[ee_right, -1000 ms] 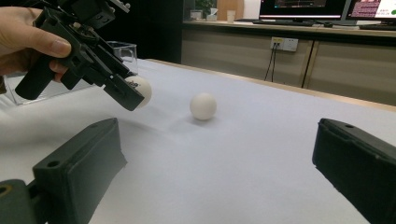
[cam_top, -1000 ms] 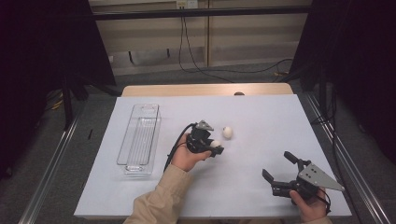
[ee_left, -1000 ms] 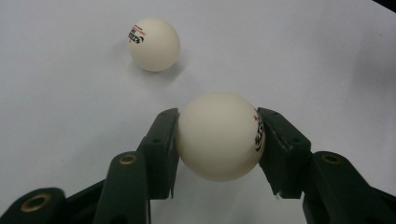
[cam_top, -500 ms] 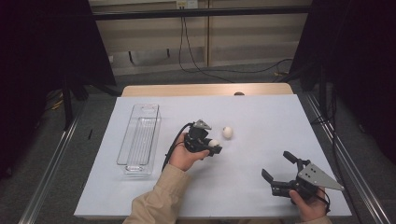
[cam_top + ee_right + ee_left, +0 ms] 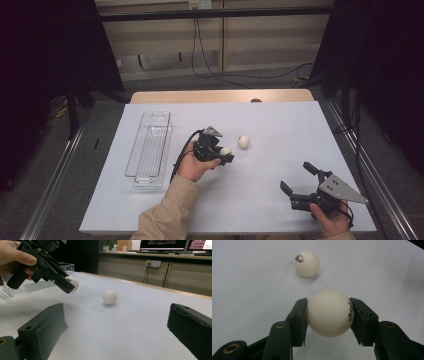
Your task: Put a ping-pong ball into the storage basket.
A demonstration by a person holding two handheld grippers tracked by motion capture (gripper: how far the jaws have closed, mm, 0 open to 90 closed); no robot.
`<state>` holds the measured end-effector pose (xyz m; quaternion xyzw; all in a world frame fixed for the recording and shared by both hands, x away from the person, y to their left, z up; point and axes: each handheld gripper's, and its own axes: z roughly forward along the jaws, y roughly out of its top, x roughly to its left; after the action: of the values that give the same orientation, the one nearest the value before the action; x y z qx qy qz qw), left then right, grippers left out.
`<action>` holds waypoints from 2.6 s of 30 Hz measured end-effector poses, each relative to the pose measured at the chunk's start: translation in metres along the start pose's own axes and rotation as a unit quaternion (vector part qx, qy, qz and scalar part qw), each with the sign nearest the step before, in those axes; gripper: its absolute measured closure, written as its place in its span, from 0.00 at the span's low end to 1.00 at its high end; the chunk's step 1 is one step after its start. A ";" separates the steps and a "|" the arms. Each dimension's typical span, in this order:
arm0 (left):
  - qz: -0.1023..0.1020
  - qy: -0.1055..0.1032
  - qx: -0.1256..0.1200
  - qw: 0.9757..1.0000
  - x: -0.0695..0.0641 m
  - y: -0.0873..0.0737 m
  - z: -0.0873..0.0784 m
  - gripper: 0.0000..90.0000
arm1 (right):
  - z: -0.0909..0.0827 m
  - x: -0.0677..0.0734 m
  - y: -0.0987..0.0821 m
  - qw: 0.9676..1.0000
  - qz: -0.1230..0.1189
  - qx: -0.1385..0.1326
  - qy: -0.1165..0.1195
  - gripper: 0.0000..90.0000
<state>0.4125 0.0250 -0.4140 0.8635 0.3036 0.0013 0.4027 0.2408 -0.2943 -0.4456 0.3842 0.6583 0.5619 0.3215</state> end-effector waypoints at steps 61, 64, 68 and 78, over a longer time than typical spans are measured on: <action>-0.028 0.011 0.001 1.000 0.020 -0.003 -0.024 0.57 | 0.001 0.000 0.000 1.000 0.001 0.004 0.000 0.02; -0.029 0.012 0.000 1.000 0.021 -0.003 -0.025 0.57 | 0.001 0.000 0.000 1.000 0.000 0.004 0.001 0.02; -0.030 0.015 0.000 0.999 0.023 -0.003 -0.027 0.57 | 0.001 -0.001 -0.001 1.000 0.001 0.004 0.000 0.02; -0.036 0.018 0.001 0.999 0.027 -0.004 -0.032 0.57 | 0.001 -0.001 -0.001 1.000 0.001 0.004 0.001 0.02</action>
<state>0.4246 0.0632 -0.4019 0.8522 0.3415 0.0027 0.3963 0.2421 -0.2946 -0.4463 0.3856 0.6603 0.5599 0.3191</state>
